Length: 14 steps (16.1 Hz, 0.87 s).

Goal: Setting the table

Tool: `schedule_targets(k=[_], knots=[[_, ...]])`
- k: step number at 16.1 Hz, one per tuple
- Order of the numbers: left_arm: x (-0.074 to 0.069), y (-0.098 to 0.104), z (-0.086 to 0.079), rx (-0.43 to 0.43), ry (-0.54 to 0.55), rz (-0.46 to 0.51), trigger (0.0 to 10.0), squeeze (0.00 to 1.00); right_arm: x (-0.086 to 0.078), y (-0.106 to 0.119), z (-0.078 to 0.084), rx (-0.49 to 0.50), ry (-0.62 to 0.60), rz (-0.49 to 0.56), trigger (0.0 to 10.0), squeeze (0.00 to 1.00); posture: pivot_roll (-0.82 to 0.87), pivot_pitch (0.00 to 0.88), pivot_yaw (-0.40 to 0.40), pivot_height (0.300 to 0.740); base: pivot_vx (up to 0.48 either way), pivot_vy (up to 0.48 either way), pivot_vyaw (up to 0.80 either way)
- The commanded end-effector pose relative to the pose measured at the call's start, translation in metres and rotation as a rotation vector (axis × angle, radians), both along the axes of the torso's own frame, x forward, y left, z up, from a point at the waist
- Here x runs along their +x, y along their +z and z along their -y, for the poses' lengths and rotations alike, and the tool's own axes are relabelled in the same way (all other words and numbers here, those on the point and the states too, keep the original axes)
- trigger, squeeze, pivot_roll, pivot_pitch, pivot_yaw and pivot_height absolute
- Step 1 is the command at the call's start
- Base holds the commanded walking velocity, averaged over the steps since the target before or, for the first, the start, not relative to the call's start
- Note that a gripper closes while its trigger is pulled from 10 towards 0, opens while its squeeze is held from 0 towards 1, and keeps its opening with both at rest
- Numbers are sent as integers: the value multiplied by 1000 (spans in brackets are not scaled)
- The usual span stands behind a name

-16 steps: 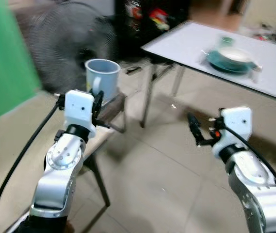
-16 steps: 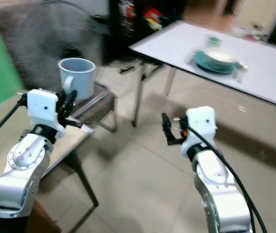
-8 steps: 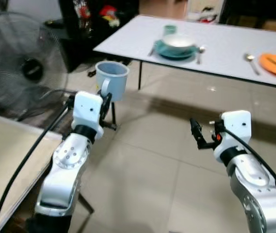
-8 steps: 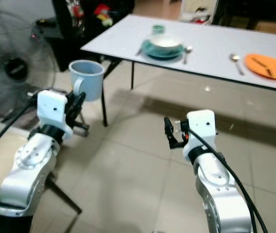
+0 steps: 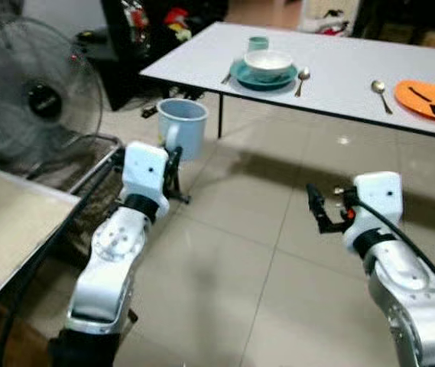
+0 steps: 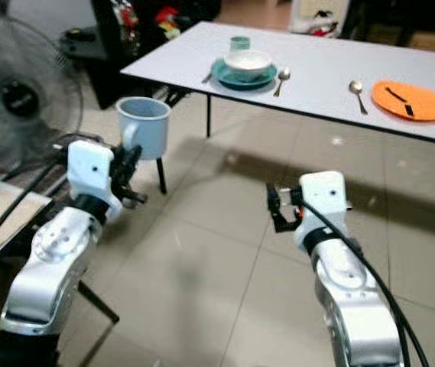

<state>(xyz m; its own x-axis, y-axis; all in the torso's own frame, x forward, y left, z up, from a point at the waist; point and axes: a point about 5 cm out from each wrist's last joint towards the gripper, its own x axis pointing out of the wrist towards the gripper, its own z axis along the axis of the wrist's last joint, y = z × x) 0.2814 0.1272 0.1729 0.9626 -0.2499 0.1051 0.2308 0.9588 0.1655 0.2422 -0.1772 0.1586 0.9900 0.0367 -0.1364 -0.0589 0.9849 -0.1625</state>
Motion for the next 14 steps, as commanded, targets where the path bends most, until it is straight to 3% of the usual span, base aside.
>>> schedule_targets(k=[1, 5, 11, 14], knots=[[0, 5, -3, -7, 3, 19, 10000, 0, 0, 1, 0, 4, -5, 4, 10000, 0, 14, 0, 45, 740, 0, 0, 0], [1, 0, 0, -26, -17, 7, 10000, 0, 2, 5, 4, 27, -26, 33, 10000, 0, -2, 0, 38, 740, 0, 0, -186], [3, 4, 5, -19, -67, 18, 10000, 0, 1, 9, 1, 33, -23, 52, 10000, 0, -18, 0, 56, 740, 279, 0, -788], [7, 5, 5, -23, -79, 22, 10000, 0, -2, 9, 2, 27, -32, 55, 10000, 0, -35, 0, 79, 740, 321, 0, 0]])
